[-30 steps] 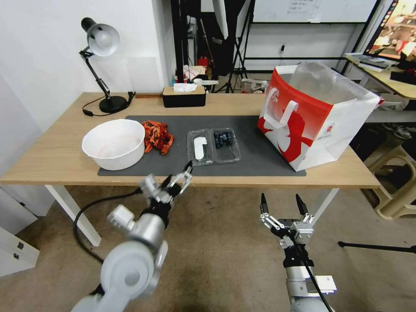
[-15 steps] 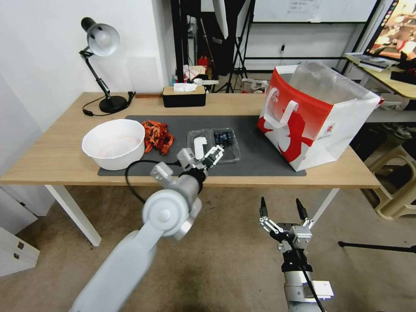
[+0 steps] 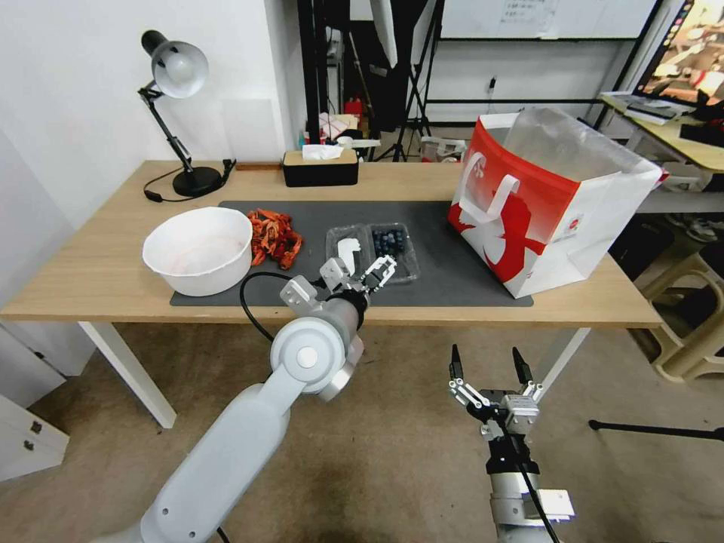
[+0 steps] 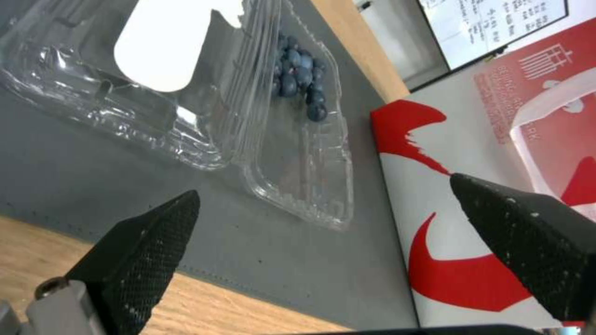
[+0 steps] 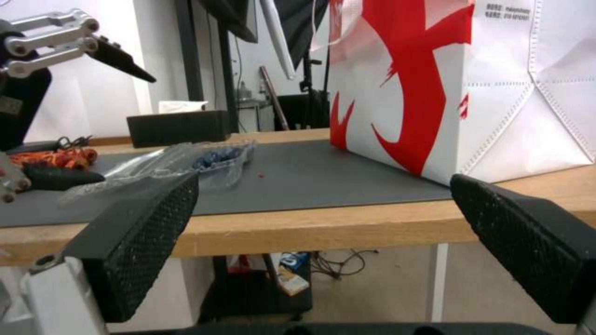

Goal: Close the takeout container lid, then place the container into the takeout bag.

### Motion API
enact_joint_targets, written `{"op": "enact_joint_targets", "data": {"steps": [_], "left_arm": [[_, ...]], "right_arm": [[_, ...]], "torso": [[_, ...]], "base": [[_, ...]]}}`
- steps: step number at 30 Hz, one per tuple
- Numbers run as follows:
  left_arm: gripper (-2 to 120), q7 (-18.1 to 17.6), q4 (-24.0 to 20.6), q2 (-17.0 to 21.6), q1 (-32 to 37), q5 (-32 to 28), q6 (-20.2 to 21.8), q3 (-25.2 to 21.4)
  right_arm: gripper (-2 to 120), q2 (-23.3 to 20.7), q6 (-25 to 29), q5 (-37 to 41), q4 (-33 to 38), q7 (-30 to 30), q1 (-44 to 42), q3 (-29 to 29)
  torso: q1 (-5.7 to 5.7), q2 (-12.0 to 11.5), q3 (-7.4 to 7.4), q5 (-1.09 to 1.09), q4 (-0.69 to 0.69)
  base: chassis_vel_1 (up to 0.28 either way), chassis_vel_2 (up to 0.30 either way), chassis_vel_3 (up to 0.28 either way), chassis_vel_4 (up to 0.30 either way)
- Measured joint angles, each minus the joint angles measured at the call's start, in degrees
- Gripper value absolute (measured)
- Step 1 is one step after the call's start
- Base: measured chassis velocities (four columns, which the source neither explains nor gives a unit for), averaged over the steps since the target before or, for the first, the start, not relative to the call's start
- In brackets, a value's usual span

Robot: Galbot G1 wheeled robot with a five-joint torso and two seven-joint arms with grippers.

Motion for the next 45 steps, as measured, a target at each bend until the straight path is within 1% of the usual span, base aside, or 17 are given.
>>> {"op": "enact_joint_targets", "data": {"steps": [7, 21, 32, 45], "left_arm": [[100, 0.0, 1.8, -1.4, -1.0, 0.5, -0.5, 0.3], [100, -0.1, 4.0, -2.5, -1.2, 1.7, -1.5, 0.5], [100, 0.1, 5.5, -2.8, -1.6, 2.2, -1.8, 0.5], [100, 0.5, 6.2, -3.3, -1.5, 2.3, -2.8, -0.1]], "right_arm": [[100, -0.4, 0.1, 0.3, -0.2, -0.1, 0.2, 0.0], [100, -0.6, 0.3, 0.5, -0.3, -0.3, 0.2, -0.1], [100, -0.6, 0.5, 0.3, -0.3, -0.5, -0.4, -0.1], [100, -0.1, 1.2, -0.4, -0.5, -1.0, -1.3, -0.5]], "torso": [[-0.01, 0.0, 0.0, 0.0, 0.0], [-0.01, 0.0, 0.0, 0.0, 0.0], [-0.01, 0.0, 0.0, -0.01, 0.0], [-0.01, 0.0, 0.0, 0.0, 0.0]], "base": [[0.0, 0.0, 0.0, 0.0], [0.0, 0.0, 0.0, 0.0], [0.0, 0.0, 0.0, 0.0], [0.0, 0.0, 0.0, 0.0]]}}
